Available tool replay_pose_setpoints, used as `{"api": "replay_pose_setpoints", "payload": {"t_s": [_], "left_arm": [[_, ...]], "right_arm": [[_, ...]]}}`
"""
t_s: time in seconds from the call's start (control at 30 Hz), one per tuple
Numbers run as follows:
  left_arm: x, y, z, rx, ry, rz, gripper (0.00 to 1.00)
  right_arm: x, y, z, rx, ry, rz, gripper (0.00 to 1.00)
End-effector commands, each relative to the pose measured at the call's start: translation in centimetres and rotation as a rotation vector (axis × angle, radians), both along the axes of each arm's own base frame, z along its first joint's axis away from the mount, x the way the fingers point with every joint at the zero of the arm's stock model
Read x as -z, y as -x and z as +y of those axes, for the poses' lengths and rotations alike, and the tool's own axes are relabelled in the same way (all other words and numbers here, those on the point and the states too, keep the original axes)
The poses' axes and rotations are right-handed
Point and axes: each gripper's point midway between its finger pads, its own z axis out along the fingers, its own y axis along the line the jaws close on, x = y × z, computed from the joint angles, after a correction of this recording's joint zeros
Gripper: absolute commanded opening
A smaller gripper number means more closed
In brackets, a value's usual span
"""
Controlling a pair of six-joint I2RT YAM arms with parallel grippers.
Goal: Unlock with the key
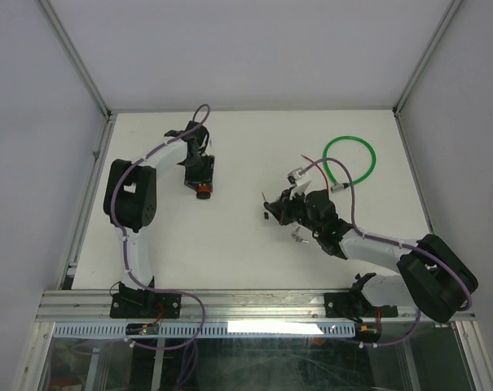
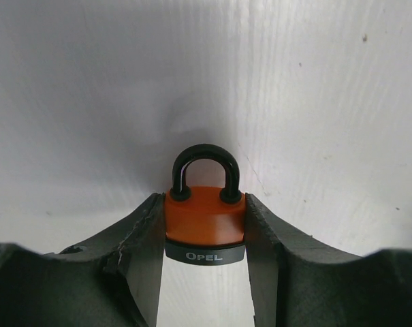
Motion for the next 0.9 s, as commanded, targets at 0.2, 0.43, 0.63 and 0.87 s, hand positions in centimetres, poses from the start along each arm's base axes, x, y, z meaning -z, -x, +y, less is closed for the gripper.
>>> {"api": "replay_pose_setpoints", "payload": {"t_s": [0.2, 0.43, 0.63, 0.87], "left_arm": [[-7.6, 1.5, -3.5, -0.298, 0.32, -0.145, 0.12], [-9.5, 3.4, -4.8, -0.398, 0.47, -0.167, 0.09], [-10.7, 4.2, -5.7, -0.448, 0.533, -0.194, 0.08], [-12.2, 5.3, -6.5, -0.472, 0.598, -0.244, 0.08]], "right_arm": [[-5.6, 1.3, 2.7, -0.112, -0.148, 0.05, 0.0], [-6.2, 3.0, 5.0, -0.219, -0.192, 0.194, 0.0], [-5.7, 4.3, 7.2, -0.287, -0.213, 0.323, 0.0], [-4.4, 4.5, 9.0, -0.325, -0.206, 0.428, 0.0]]}}
